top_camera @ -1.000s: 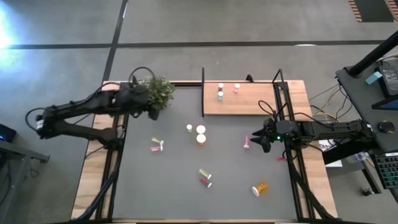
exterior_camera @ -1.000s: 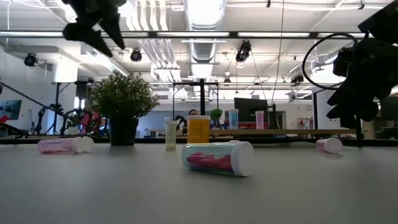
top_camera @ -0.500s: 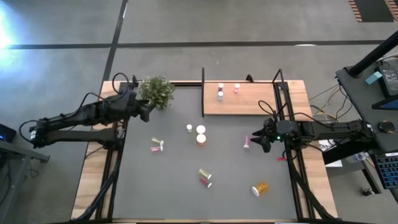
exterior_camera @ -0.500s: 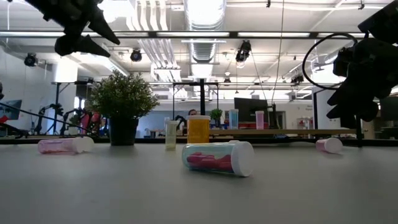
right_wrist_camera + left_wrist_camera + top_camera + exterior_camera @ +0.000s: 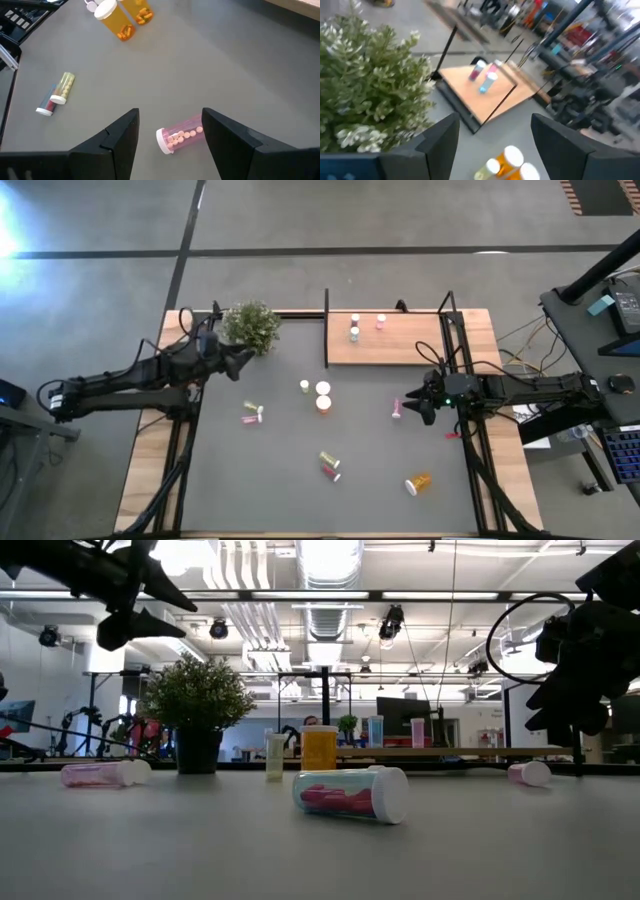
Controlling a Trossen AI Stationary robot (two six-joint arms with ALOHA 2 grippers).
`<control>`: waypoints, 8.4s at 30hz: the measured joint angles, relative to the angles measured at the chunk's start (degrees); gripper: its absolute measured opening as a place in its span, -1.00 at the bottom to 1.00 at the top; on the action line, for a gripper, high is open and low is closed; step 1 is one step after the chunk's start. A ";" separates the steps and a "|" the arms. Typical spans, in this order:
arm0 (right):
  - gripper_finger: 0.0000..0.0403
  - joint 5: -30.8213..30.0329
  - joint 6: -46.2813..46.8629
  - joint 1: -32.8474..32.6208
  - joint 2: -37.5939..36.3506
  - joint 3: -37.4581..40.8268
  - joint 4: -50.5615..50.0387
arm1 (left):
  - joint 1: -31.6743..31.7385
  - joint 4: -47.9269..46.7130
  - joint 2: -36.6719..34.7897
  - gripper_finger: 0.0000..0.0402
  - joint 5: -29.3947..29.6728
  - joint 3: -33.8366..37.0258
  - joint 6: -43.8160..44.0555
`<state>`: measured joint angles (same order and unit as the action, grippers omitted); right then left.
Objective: Pick and place medicine bottles onto shelf by color
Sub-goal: Put the middle orange pill bottle on the shelf
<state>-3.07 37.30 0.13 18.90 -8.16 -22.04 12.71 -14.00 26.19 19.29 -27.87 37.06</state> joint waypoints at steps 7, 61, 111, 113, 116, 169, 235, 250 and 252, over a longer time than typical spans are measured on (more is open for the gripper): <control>0.02 0.00 -0.01 -0.01 0.00 0.00 0.00 | 0.00 7.42 -4.01 0.15 -0.83 6.38 1.41; 0.02 3.07 13.73 -0.01 -0.07 0.02 8.94 | 0.00 12.03 7.50 0.15 -1.11 21.90 3.04; 0.02 -10.02 17.16 0.01 0.00 0.02 15.71 | 0.04 19.52 -19.48 0.15 -1.70 27.58 2.78; 0.02 -10.01 17.58 0.00 -0.02 0.02 16.24 | 0.04 19.56 -19.53 0.15 -1.70 27.58 2.78; 0.02 -10.03 23.87 0.01 0.01 -0.20 16.81 | 0.04 19.54 -19.10 0.15 -1.70 27.58 2.78; 0.15 -2.78 59.07 0.91 93.10 -99.17 -50.09 | 0.04 19.54 -12.65 0.15 -1.73 27.62 2.78; -0.03 -1.46 57.83 0.13 105.71 -114.87 -58.71 | 0.04 19.54 -12.35 0.15 -1.73 27.62 2.78; -0.03 -12.08 70.54 8.30 84.06 -95.90 -65.58 | 0.02 19.50 -12.06 0.15 -1.73 27.62 2.78; -0.03 -12.06 70.54 11.25 79.99 -90.06 -62.84 | 0.02 19.54 -12.00 0.15 -1.71 27.62 2.78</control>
<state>-15.13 107.84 11.38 98.88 -98.22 -84.89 12.73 5.54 14.19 17.58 -0.25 39.84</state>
